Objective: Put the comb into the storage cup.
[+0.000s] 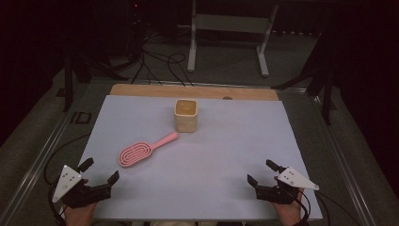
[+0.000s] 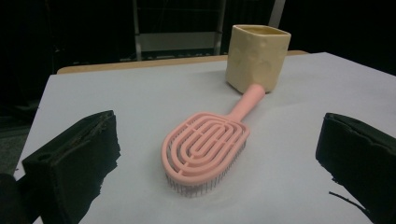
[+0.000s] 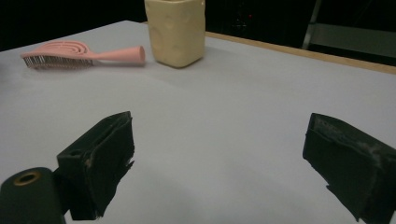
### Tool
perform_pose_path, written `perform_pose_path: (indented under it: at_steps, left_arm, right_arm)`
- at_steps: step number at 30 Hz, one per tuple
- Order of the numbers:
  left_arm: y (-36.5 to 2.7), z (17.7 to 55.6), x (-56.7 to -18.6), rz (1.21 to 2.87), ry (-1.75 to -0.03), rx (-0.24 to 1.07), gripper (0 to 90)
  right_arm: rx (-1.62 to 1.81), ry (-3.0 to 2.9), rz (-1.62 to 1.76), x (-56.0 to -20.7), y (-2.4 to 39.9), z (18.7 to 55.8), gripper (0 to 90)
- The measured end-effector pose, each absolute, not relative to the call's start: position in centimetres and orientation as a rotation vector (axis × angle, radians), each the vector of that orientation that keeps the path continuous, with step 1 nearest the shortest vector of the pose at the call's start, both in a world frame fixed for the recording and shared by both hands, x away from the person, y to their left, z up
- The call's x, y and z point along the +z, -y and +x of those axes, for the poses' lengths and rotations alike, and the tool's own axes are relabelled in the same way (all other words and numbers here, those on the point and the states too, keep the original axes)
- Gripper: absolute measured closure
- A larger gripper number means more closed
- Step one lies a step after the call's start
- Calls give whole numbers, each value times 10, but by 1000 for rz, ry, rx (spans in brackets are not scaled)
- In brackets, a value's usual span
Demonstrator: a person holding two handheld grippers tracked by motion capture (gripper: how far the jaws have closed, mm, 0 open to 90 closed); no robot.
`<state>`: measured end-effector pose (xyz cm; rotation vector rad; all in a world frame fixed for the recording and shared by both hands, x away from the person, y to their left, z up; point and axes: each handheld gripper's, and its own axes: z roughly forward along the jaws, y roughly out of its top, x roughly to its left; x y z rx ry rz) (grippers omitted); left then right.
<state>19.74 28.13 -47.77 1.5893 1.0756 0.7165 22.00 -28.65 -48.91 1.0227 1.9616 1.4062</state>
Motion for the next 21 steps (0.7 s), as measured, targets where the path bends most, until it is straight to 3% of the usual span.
perform_pose_path:
  at_steps: [21]
  left_arm:
    - [-278,201,-477,1584,-1090,714,16]
  right_arm:
    - [1437,-1938,1048,-494,284,222,87]
